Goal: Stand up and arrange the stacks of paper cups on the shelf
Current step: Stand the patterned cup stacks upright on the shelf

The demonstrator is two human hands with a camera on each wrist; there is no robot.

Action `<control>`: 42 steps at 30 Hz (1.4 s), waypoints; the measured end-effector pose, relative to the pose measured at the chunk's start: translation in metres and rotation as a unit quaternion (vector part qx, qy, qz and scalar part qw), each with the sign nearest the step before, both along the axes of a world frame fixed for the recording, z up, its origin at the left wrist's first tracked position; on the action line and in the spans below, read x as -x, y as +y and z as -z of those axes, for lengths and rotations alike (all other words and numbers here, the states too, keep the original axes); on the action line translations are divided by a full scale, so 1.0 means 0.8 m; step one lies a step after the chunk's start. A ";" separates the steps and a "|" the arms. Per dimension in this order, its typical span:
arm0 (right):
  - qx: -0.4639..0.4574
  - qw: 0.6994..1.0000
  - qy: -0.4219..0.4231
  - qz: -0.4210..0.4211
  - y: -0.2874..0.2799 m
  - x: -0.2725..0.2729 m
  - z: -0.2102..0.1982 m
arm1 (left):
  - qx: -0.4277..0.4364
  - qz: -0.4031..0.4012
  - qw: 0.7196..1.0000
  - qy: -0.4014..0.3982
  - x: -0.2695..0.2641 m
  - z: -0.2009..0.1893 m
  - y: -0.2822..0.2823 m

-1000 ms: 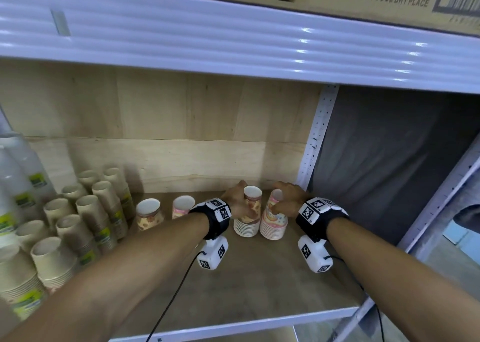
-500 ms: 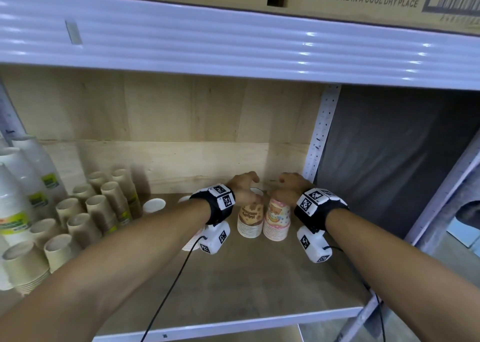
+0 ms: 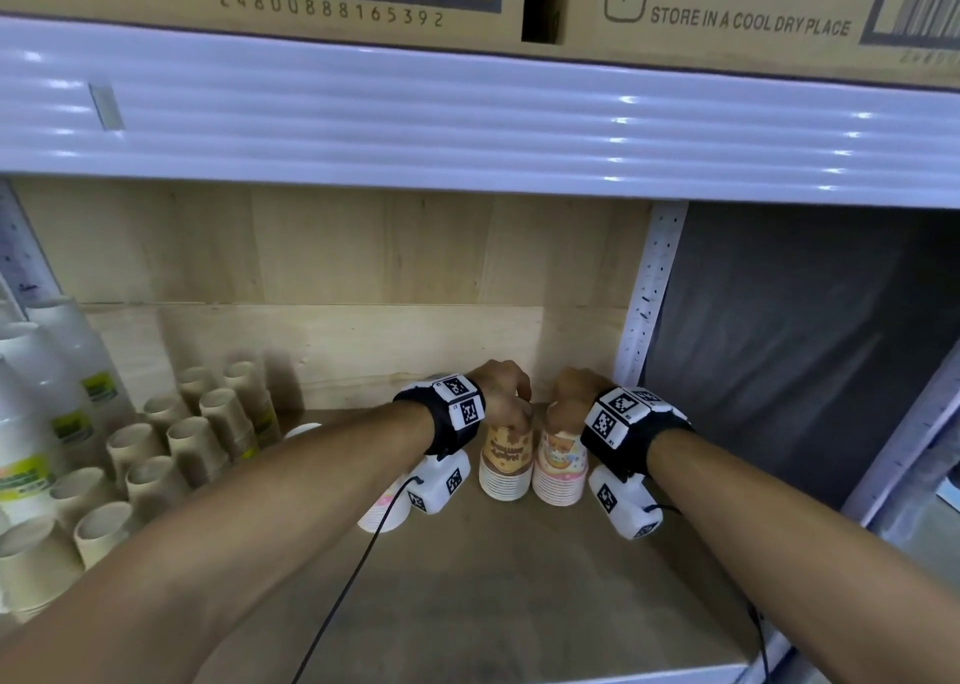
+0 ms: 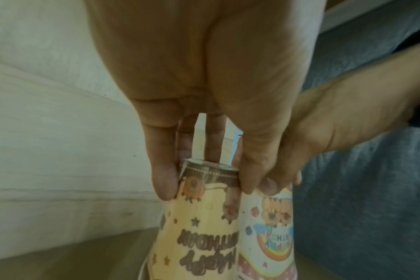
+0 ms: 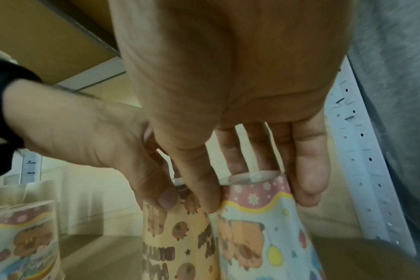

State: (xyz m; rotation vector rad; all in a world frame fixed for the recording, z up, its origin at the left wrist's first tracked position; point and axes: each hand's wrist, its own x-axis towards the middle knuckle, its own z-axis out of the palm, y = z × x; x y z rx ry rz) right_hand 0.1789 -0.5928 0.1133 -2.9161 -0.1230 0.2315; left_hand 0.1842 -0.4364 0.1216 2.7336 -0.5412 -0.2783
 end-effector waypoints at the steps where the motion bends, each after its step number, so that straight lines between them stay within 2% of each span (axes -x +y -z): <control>1: 0.004 1.000 -0.005 -0.007 -0.001 -0.004 -0.002 | 0.005 -0.006 1.000 0.000 -0.003 -0.002 0.001; 8: -0.023 0.998 -0.035 -0.045 -0.007 -0.065 -0.009 | 0.048 -0.063 0.997 -0.022 -0.037 -0.019 0.005; 15: -0.066 0.996 -0.055 -0.037 -0.001 -0.108 -0.001 | 0.063 -0.112 0.991 -0.046 -0.082 -0.018 0.009; 18: -0.072 0.995 -0.059 -0.040 0.001 -0.111 0.005 | 0.056 -0.116 0.991 -0.039 -0.095 -0.015 0.008; 22: -0.115 0.989 -0.034 -0.083 -0.005 -0.116 0.003 | 0.051 -0.115 0.991 -0.035 -0.107 -0.009 0.005; 30: -0.097 0.992 -0.029 -0.072 -0.007 -0.129 -0.004 | 0.044 -0.117 0.992 -0.033 -0.112 0.002 -0.002; 36: -0.127 0.989 -0.062 -0.048 -0.006 -0.127 -0.002 | 0.052 -0.129 0.990 -0.024 -0.115 0.001 -0.003; 42: -0.139 0.985 -0.065 -0.075 -0.006 -0.126 -0.001 | 0.068 -0.137 0.987 -0.038 -0.113 0.002 -0.004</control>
